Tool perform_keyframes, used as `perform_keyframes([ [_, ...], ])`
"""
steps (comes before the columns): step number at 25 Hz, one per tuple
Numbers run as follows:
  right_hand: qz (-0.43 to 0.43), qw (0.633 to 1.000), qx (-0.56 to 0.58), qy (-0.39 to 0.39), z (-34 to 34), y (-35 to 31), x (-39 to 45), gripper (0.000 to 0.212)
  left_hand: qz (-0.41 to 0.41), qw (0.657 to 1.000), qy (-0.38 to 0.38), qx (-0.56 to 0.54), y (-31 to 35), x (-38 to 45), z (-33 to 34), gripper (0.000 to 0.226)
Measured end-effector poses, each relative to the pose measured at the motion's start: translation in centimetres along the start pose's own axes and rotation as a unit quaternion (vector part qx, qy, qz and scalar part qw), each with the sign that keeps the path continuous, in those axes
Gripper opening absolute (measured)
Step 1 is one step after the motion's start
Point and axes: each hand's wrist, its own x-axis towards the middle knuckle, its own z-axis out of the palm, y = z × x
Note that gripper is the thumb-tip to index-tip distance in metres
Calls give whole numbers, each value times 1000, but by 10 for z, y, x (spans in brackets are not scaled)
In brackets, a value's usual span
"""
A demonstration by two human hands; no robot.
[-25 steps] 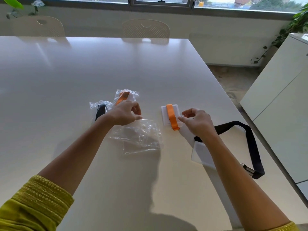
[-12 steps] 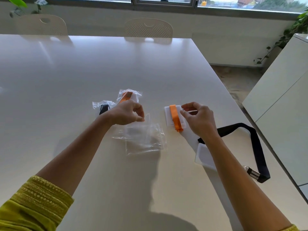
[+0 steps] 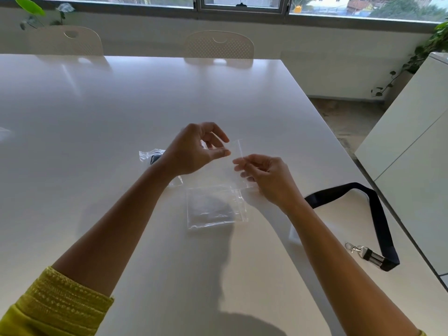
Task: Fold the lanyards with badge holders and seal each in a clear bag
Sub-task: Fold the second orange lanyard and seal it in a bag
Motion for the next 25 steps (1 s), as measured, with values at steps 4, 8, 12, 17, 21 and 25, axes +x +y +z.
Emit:
perform_keyframes([
  [4, 38, 996, 83, 6, -4, -1, 0, 20, -12, 996, 89, 20, 5, -1, 9, 26],
  [8, 94, 977, 184, 53, -8, -2, 2, 20, -57, 959, 275, 31, 21, -13, 44, 16],
  [12, 71, 980, 172, 66, -11, -3, 3, 18, -104, 963, 214, -126, 34, -17, 67, 12],
  [17, -39, 991, 34, 125, -7, -7, 1, 17, -157, 936, 216, -230, 38, -21, 78, 22],
  [21, -75, 990, -25, 114, -5, -4, 0, 20, -199, 894, 198, -349, 35, -26, 80, 12],
  [25, -69, 994, -14, 80, -7, -1, -1, 15, -231, 848, 165, -448, 34, -31, 76, 10],
])
